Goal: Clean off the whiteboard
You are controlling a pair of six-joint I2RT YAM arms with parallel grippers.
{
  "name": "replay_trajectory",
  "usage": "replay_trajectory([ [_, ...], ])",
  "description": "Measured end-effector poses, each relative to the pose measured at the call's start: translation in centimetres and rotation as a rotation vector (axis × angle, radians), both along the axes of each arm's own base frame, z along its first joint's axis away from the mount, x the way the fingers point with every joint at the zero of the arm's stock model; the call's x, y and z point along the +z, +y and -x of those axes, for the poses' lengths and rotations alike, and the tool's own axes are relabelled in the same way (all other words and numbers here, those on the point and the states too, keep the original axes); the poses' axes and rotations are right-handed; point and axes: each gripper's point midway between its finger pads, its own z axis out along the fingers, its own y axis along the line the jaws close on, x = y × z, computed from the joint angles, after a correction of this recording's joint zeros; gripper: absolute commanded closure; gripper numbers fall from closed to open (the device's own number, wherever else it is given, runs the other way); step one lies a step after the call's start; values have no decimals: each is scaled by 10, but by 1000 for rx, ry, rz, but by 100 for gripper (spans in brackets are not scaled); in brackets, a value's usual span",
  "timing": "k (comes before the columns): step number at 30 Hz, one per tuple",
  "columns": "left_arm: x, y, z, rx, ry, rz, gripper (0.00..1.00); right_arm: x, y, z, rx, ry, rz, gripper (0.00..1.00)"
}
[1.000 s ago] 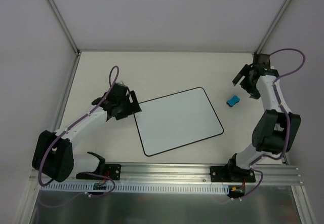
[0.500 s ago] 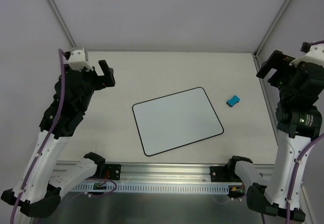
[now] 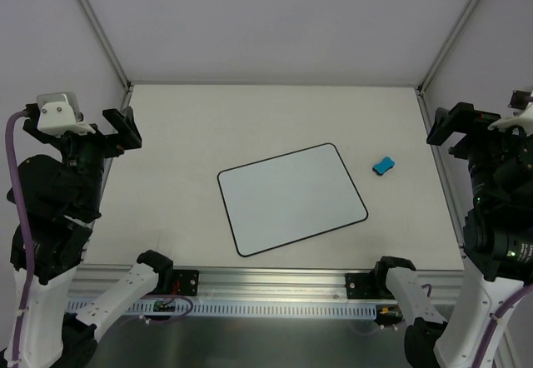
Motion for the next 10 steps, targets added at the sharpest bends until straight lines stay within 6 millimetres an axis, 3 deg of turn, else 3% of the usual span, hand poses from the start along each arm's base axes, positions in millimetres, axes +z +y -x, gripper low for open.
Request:
replay_trajectory([
  [10, 2, 3, 8, 1, -11, 18, 1, 8, 10, 4, 55, -22, 22, 1],
])
